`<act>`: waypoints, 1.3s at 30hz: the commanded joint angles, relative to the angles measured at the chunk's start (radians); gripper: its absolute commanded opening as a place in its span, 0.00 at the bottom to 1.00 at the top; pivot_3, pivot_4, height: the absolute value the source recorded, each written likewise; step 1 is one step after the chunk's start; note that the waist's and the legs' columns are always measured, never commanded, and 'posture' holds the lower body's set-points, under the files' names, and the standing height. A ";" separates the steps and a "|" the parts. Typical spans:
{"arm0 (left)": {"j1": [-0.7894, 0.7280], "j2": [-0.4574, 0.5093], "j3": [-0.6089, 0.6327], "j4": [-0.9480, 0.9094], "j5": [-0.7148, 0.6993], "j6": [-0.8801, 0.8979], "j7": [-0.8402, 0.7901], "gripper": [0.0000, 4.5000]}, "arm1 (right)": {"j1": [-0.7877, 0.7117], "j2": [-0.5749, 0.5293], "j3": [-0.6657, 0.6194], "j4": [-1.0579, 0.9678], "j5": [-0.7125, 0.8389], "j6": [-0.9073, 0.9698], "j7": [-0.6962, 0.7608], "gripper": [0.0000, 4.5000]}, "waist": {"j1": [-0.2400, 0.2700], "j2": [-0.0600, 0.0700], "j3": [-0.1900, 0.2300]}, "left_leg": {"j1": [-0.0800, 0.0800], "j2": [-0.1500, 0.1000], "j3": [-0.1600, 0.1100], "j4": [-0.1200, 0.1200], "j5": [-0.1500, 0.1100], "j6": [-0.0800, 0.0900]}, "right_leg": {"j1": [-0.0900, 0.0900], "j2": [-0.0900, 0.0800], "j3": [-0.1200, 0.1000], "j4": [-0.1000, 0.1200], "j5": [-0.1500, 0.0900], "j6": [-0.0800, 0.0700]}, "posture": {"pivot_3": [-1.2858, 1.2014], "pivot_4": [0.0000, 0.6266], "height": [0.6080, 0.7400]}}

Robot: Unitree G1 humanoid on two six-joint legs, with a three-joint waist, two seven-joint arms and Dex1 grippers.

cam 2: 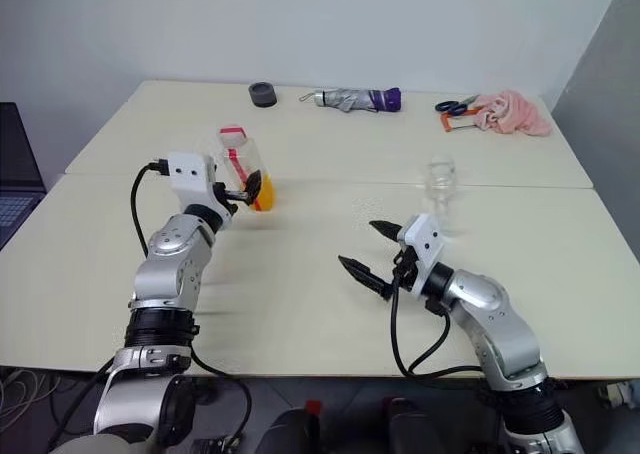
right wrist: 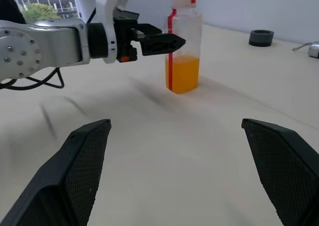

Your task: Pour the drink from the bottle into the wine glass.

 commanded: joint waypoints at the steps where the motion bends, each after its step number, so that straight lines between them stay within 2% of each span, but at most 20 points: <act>1: -0.050 0.015 0.002 0.023 0.007 -0.037 -0.006 1.00 | -0.029 -0.019 0.008 -0.053 0.034 0.013 0.048 1.00 | 0.000 0.000 0.000 | 0.000 0.000 0.000 0.000 0.000 0.000 | 0.000 0.000 0.000 0.000 0.000 0.000 | 0.52 0.24 1.00; 9: -0.117 0.006 -0.006 0.117 0.021 -0.074 0.005 1.00 | -0.082 -0.020 -0.004 -0.038 0.074 0.043 0.072 1.00 | 0.000 0.000 0.000 | 0.000 0.000 -0.001 0.000 0.000 0.000 | 0.000 0.000 -0.001 0.000 0.000 0.000 | 0.52 0.24 1.00; 26: -0.242 -0.005 -0.012 0.304 0.040 -0.139 0.011 1.00 | -0.093 -0.017 -0.002 -0.035 0.072 0.039 0.073 1.00 | 0.000 0.000 0.000 | -0.001 -0.001 -0.002 0.000 0.000 0.000 | 0.000 -0.001 -0.003 0.000 0.000 0.000 | 0.52 0.24 1.00; 39: -0.273 -0.008 -0.021 0.363 0.046 -0.175 0.005 1.00 | -0.089 -0.016 -0.002 -0.029 0.064 0.030 0.071 1.00 | 0.000 0.000 0.000 | -0.001 -0.001 -0.002 0.000 0.000 0.000 | 0.000 -0.002 -0.003 0.000 0.000 0.000 | 0.52 0.24 1.00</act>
